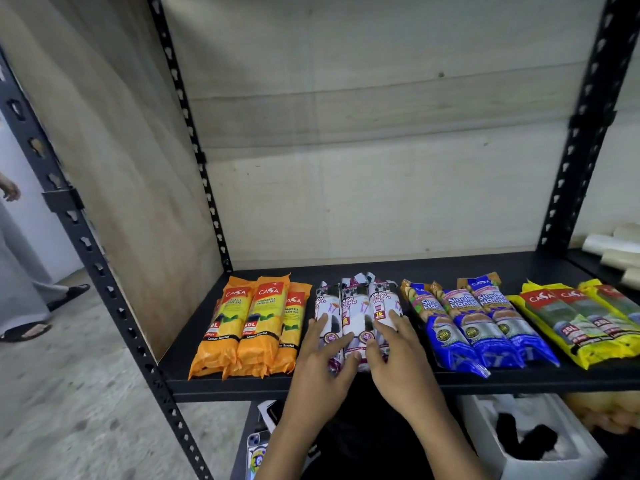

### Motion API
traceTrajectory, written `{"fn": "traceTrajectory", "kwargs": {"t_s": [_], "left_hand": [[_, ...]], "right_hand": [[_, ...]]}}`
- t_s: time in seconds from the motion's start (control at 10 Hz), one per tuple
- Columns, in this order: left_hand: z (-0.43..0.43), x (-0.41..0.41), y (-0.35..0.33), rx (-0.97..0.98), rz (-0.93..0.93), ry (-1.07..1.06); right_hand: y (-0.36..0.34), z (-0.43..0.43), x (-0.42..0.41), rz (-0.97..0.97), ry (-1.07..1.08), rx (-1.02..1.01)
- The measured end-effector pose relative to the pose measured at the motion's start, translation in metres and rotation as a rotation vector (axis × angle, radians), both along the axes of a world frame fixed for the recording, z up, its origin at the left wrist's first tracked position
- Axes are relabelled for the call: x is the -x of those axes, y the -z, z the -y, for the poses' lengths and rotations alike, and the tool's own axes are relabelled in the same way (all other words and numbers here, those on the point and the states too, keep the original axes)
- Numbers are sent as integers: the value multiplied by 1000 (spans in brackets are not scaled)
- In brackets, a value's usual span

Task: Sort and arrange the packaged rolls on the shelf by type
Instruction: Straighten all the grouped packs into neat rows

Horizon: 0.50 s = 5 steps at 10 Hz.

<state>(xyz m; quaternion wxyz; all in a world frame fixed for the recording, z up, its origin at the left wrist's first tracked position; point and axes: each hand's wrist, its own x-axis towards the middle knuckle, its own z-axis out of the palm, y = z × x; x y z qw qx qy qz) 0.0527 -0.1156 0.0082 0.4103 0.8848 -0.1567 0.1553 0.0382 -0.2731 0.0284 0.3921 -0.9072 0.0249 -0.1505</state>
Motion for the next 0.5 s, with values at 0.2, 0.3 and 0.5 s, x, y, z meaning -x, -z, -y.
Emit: {"fn": "traceTrajectory", "kwargs": {"t_s": [0.2, 0.3, 0.5], "left_hand": [[4, 5, -2, 57, 4, -18], [10, 6, -6, 103, 149, -86], [38, 59, 0, 223, 519, -30]], "right_hand": [[-2, 5, 0, -21, -17, 45], [-13, 13, 2, 57, -28, 1], [-14, 40, 68, 474, -96, -197]]}}
